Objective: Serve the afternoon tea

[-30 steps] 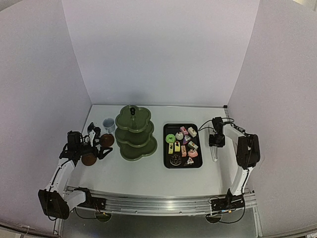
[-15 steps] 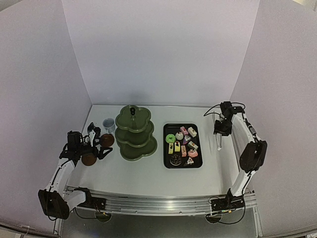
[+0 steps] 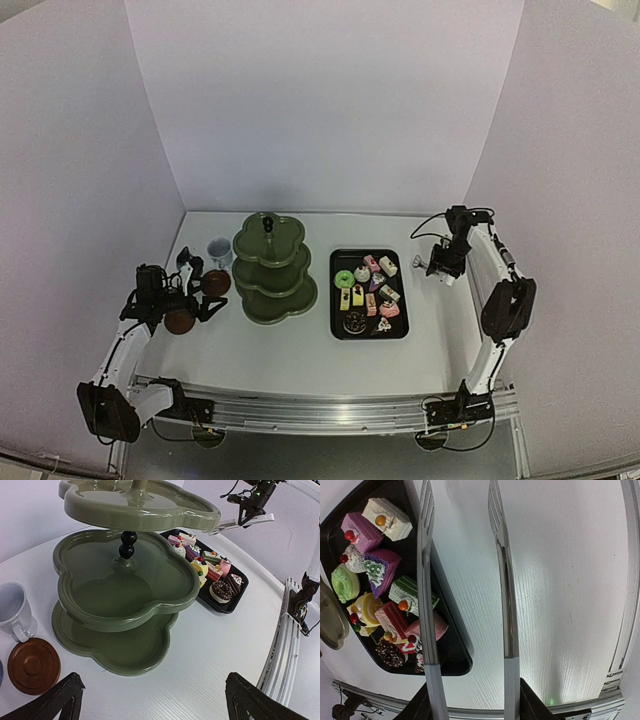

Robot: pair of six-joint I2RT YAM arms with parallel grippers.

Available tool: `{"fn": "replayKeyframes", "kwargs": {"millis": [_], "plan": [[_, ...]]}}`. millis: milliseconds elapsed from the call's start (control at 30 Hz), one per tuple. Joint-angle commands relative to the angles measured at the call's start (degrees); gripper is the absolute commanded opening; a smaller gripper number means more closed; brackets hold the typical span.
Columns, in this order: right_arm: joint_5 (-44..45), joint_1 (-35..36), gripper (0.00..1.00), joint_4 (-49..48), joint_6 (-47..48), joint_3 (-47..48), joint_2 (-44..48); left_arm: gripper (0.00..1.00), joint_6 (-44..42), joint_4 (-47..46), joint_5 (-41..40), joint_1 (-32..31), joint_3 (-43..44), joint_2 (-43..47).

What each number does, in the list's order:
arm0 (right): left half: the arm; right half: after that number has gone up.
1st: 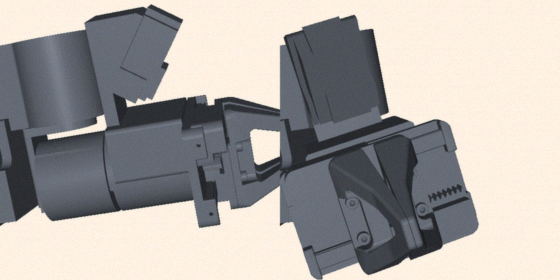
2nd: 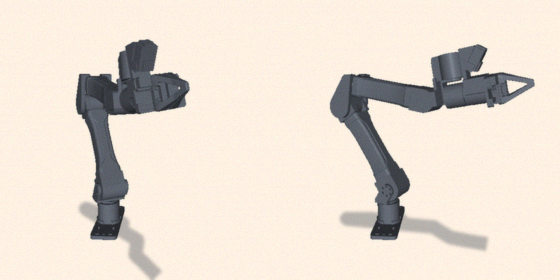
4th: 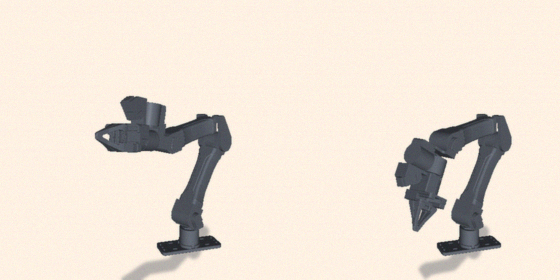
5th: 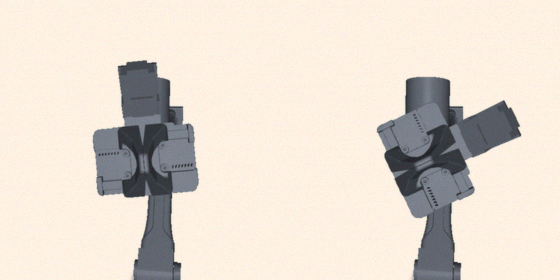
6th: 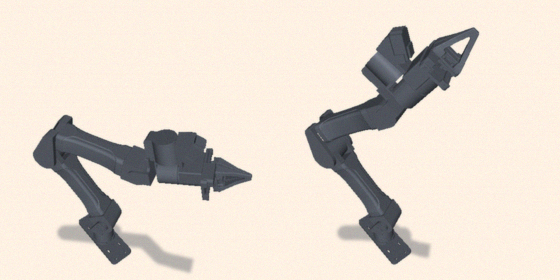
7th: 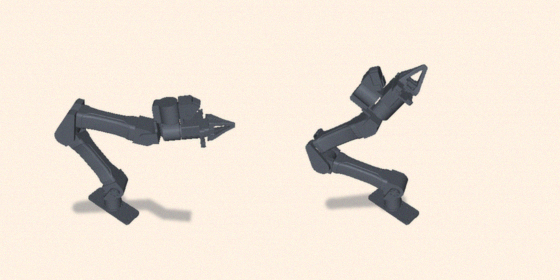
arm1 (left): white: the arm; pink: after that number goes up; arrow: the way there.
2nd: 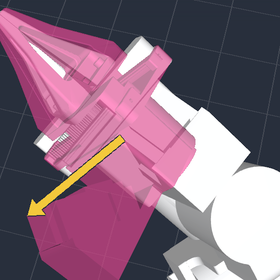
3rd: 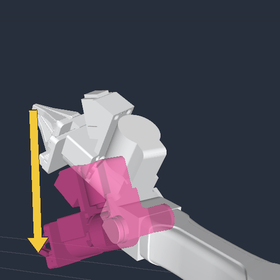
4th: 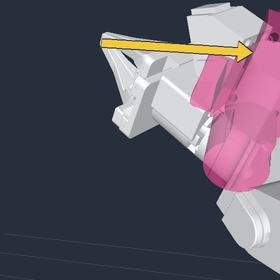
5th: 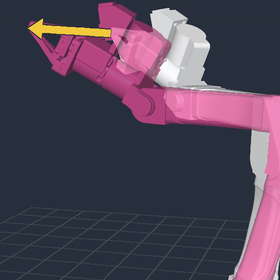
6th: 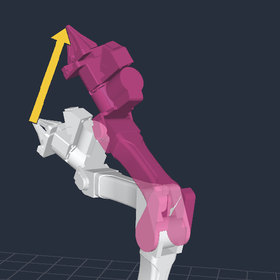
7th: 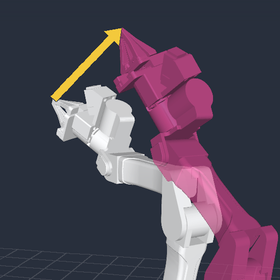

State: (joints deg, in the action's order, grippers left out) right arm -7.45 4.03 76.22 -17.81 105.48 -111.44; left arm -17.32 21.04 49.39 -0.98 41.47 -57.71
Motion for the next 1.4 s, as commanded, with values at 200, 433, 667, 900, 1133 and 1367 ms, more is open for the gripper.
{"fn": "replayKeyframes", "kwargs": {"millis": [200, 433, 667, 900, 1133, 1367], "plan": [[-0.3, 0.1, 0.4, 0.9, -0.1, 3.0, 2.3, 1.0, -1.6, -1.3, 1.0, -0.2, -0.7, 1.0], [3.2, 5.0, 0.39, -1.7, 3.5, 3.6, 10.4, 1.0, -1.1, -2.7, 0.6, -0.2, -1.3, 1.0], [6.3, 15.2, 0.39, -3.4, 6.3, -2.5, 19.4, 1.0, -1.0, -2.2, -0.5, -0.2, -1.7, 1.8], [13.1, 28.0, 0.39, -5.3, 4.5, -8.9, 28.0, 1.0, -3.0, 3.0, -3.5, -0.2, -1.7, 5.1], [23.8, 39.7, 0.4, -9.8, -8.2, -14.7, 29.1, 1.0, -3.4, 7.1, -5.6, -0.2, -2.7, 9.8], [30.4, 46.2, 0.42, -11.2, -15.2, -15.1, 22.5, 1.0, 1.3, 7.8, -7.9, -0.2, -4.7, 14.9]]}}
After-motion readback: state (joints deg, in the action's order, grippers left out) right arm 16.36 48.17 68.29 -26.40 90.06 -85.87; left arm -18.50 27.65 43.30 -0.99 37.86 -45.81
